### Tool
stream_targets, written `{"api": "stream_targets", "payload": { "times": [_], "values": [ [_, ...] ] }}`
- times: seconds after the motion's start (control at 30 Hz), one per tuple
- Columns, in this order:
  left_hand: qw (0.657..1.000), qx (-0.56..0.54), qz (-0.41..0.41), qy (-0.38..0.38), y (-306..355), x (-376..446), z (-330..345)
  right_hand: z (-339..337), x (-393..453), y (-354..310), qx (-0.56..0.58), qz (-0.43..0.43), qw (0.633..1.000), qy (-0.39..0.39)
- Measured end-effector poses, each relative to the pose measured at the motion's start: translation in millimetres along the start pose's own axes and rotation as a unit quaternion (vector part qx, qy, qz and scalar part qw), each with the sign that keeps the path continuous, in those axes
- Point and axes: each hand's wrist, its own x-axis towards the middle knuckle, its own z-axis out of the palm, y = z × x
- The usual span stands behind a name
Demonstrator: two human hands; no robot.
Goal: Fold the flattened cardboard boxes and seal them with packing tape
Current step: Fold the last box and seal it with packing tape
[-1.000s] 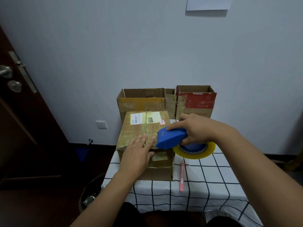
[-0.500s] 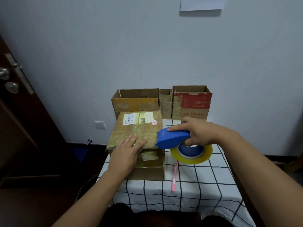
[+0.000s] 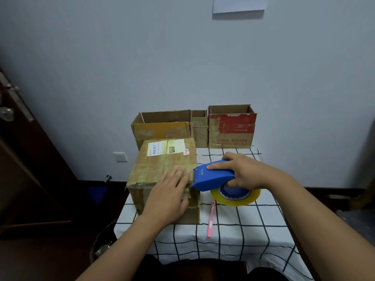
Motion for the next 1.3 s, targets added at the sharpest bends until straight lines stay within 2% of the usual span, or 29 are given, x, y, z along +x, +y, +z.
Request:
{"api": "stream_targets", "payload": {
  "times": [0.17,0.3,0.53,0.7,0.9,1.1,1.23,1.3],
  "values": [
    [0.999,-0.026,-0.020,0.041,1,5,21,8,1,3,0.024,0.002,1.000,0.006],
    [0.995,-0.022,-0.010,0.092,-5,7,29,13,-7,18,0.085,0.009,0.996,0.022],
    [0.996,-0.006,0.001,0.092,-8,4,29,27,-19,36,0.113,-0.002,0.993,0.038],
    [0.997,-0.007,-0.012,0.080,-3,5,27,27,-31,42,0.044,0.000,0.998,0.033],
    [0.997,0.012,-0.017,0.078,4,5,25,15,-14,20,-0.105,-0.027,0.994,-0.005],
    [0.997,0.002,-0.025,0.075,3,5,25,-12,5,-1,-0.107,-0.021,0.991,-0.071],
    [0.996,-0.009,-0.027,0.082,4,7,22,-14,10,-4,-0.075,0.004,0.993,-0.087],
    [0.996,-0.005,-0.026,0.084,4,6,22,-2,9,-2,-0.132,0.016,0.985,-0.110]
  ]
}}
